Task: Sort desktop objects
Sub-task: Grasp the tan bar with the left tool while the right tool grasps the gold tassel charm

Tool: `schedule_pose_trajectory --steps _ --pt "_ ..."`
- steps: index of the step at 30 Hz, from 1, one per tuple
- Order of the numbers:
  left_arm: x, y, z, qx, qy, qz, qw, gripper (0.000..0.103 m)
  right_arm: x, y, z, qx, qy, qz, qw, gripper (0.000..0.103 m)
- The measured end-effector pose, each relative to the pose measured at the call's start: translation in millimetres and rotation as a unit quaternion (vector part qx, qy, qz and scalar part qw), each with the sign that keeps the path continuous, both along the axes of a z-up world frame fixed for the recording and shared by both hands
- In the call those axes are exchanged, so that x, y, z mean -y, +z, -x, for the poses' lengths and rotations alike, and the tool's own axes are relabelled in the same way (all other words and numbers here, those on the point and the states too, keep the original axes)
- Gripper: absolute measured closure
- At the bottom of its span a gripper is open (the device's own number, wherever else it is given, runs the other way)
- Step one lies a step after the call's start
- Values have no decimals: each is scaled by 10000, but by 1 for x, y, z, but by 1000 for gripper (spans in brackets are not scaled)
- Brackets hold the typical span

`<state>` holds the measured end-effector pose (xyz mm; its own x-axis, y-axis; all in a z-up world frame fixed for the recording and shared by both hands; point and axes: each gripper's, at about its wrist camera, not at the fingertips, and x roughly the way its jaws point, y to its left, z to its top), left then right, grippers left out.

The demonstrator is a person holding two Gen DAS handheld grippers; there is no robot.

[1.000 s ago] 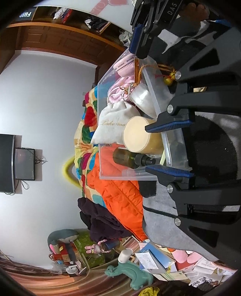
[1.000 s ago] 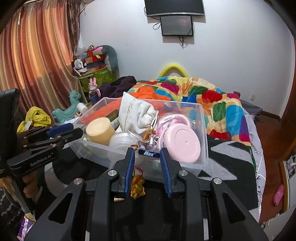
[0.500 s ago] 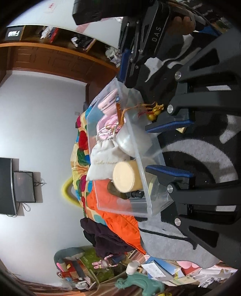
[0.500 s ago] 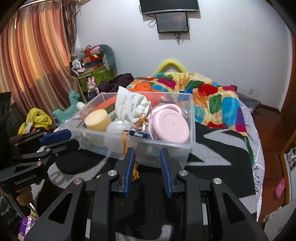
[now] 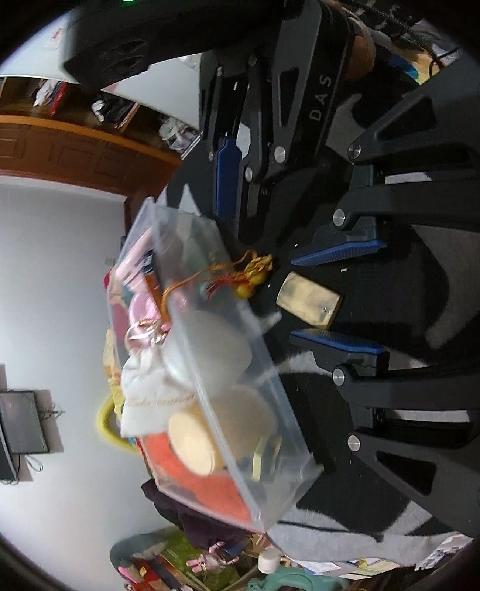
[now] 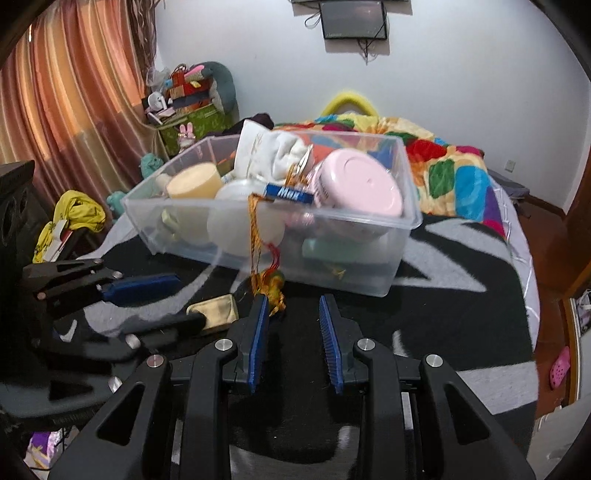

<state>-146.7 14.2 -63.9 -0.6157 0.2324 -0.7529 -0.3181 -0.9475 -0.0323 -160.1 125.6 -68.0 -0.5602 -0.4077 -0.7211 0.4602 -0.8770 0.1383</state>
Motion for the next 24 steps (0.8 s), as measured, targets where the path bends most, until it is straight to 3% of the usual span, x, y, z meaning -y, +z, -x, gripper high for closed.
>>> schedule_pose_trajectory --steps 5,13,18,21,24 --pt "1 -11 8 76 80 27 9999 68 4 -7 4 178 97 54 9998 77" --pt "19 -19 11 196 233 -256 9992 71 19 -17 16 441 205 20 9988 77" --pt "30 -18 14 266 402 -499 9976 74 29 -18 17 299 206 -220 9991 77" --pt "37 -17 13 211 585 -595 9963 87 32 -18 22 347 190 -218 9990 77" --pt "43 -17 13 235 653 -672 9953 90 33 -22 22 254 201 -338 9989 84"
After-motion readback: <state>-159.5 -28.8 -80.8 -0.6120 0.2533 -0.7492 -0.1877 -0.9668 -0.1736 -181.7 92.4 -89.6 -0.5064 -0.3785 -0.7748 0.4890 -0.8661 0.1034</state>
